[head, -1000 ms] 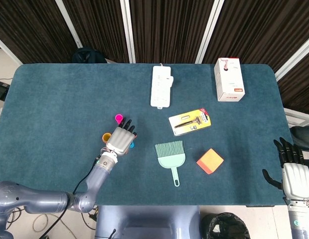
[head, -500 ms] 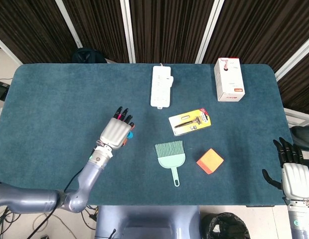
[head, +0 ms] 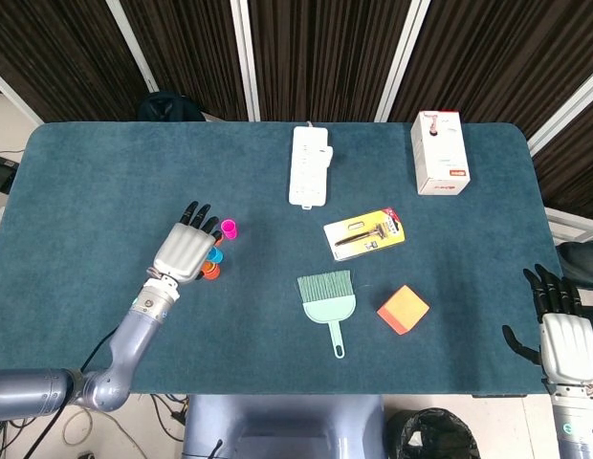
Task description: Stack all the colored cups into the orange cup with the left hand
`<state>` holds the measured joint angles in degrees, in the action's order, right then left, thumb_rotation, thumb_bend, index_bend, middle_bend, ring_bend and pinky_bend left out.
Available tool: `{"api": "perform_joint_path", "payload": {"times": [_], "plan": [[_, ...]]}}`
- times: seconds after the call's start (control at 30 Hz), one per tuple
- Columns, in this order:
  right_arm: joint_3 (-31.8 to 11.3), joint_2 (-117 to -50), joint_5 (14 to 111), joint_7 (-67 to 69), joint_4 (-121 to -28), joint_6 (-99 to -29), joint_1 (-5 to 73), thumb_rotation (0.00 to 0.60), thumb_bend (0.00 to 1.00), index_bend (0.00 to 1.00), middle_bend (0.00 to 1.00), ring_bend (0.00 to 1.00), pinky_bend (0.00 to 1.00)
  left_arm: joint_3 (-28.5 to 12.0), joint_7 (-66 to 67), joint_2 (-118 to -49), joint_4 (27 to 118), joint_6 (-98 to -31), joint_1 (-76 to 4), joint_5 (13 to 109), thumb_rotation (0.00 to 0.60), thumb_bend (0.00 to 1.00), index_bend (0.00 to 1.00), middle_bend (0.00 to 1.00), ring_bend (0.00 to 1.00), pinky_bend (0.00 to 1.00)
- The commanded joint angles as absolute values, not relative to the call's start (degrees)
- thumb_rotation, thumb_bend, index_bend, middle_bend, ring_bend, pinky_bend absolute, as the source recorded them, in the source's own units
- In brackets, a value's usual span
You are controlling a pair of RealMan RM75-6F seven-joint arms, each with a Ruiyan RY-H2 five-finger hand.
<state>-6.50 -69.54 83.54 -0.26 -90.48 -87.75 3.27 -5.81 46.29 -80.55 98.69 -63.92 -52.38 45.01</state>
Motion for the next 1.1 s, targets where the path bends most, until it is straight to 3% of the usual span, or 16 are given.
{"api": "perform_joint_path", "payload": {"times": [0.03, 0.77, 1.1], "plan": [[-6.5, -69.6, 83.5, -0.3, -90.4, -87.7, 3.3, 0.600, 0.34, 0.09, 0.05, 0.09, 0.04, -5.2, 45.2, -81.1, 97.1, -62.9, -51.9, 45.4, 0.600, 0.34, 0.44, 0.20, 0.00, 0.00], [-6.5, -69.7, 83.3, -0.2, -90.3, -87.5, 3.3, 0.600, 0.34, 0.09, 0.05, 0.09, 0.04, -3.8, 44.2, -83.4, 93.5, -61.7, -50.9, 46.7, 0.600, 0.34, 0.44, 0.20, 0.00, 0.00], [-6.6, -69.6, 83.1, -0.4, -90.4, -87.5, 3.3, 0.600, 0.34, 0.09, 0.05, 0.09, 0.04, -3.1, 45.5, -83.0, 93.2, -60.8, -50.8, 46.1, 0.600, 0.31, 0.20, 0.14, 0.00, 0.00]]}}
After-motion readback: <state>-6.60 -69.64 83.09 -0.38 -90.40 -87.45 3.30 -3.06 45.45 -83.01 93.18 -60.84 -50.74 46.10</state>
